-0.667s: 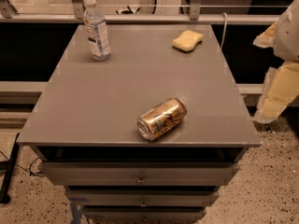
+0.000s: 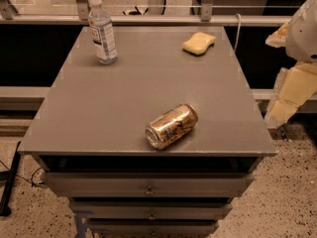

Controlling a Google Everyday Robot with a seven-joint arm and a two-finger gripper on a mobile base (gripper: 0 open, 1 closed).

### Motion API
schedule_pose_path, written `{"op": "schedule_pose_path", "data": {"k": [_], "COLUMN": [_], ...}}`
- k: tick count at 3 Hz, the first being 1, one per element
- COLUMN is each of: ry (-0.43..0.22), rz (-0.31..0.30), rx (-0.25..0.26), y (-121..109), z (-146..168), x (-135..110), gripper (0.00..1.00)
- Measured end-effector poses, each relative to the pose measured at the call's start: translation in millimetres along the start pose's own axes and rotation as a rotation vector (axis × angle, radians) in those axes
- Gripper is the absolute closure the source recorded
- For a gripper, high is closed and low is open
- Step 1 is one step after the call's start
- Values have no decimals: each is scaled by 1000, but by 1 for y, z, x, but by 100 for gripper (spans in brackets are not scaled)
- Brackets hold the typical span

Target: Move blue plastic bottle near orange can

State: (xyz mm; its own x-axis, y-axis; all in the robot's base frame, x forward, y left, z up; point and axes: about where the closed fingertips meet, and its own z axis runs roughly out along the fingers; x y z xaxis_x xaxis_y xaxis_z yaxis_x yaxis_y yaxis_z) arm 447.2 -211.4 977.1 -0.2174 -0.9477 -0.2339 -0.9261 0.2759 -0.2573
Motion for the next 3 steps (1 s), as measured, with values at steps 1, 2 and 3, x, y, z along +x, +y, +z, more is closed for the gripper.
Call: {"op": "schedule_pose_path", "data": {"k": [1, 2, 3], "ry": [-89, -261, -482], "rz": [-9, 32, 95], "rx": [58, 119, 129], "y": [-30, -81, -125], "z": [10, 26, 44], "x": [-31, -71, -117], "gripper": [0, 0, 0]}}
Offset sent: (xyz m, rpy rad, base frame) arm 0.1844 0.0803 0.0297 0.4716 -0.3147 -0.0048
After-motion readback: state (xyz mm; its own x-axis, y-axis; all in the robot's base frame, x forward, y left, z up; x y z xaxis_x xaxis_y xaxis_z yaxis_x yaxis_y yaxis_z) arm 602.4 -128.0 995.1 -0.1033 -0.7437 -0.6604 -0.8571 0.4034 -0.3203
